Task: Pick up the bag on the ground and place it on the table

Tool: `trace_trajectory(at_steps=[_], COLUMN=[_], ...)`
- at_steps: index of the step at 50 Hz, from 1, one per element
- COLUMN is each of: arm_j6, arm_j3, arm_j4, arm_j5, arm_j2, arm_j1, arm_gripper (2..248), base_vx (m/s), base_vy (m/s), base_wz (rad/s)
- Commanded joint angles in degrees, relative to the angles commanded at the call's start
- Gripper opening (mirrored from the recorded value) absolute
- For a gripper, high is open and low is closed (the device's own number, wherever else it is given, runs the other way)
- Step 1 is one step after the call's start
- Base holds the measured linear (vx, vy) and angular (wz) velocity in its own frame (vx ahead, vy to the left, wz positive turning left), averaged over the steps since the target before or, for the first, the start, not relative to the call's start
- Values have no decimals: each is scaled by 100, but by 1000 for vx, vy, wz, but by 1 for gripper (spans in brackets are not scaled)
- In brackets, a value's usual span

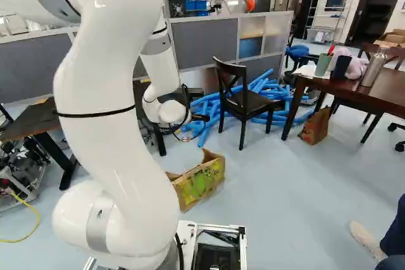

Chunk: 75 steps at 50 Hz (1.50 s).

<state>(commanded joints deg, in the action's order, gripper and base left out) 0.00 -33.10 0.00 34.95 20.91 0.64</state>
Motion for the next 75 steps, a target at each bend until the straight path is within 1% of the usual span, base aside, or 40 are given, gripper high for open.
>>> trace_trajectory(at_steps=[30,49,62,75], arm_j6=[0,0,0,0], arm_j3=[-853,-1350,-1676,-2004], arm_j4=[0,8,137,335], arm_j5=[-721,-1162,-1378,-1573], arm_j2=[1040,1625,2003,2373], arm_j1=[63,119,176,241], arm_gripper=[247,247,247,247], base_vx=[0,0,0,0], base_vy=[0,0,0,0], base_wz=[0,0,0,0])
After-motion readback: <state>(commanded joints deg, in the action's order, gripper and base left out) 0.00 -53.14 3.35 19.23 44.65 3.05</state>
